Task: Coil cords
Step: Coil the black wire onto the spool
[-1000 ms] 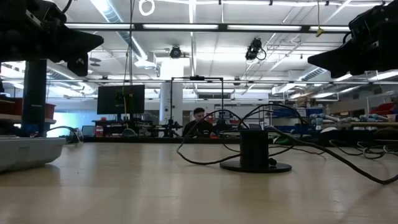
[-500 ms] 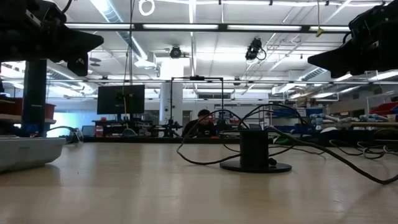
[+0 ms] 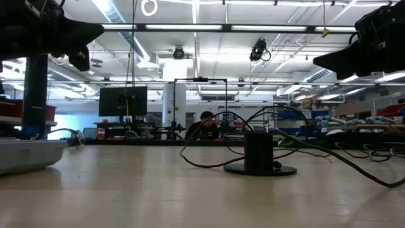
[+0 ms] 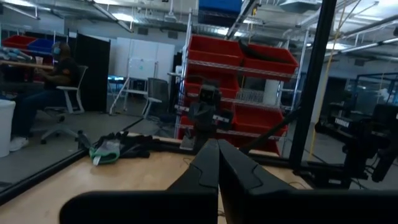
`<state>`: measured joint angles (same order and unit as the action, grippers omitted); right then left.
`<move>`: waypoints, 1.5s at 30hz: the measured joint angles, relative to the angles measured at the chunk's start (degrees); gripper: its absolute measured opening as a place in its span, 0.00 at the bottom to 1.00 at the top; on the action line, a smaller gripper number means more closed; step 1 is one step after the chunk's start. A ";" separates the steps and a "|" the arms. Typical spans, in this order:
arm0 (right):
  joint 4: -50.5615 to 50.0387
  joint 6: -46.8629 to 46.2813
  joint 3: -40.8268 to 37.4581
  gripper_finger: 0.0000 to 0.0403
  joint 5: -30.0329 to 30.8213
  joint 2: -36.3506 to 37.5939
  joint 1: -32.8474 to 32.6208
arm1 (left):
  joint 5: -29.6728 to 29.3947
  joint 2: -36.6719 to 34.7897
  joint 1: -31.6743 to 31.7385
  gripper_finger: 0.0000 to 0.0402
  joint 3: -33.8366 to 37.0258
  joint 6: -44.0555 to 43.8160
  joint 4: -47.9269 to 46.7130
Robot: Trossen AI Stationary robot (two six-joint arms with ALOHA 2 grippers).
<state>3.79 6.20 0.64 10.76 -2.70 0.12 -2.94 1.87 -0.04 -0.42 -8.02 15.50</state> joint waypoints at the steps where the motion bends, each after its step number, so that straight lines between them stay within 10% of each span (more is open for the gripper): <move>1: -0.02 -0.02 -0.02 0.02 0.00 0.00 0.01 | 0.00 0.00 0.01 0.01 0.00 0.01 0.18; 29: -0.01 0.00 -0.02 0.02 0.02 -0.02 0.01 | -0.39 1.36 -0.05 0.29 -0.88 -5.73 -2.41; 45: 0.00 0.00 0.00 0.02 0.00 0.00 0.00 | 3.18 41.79 -0.05 0.29 -21.61 -17.95 -11.43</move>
<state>3.79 6.20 0.64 10.76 -2.70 0.13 0.24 43.66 -0.10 -22.03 -25.97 4.08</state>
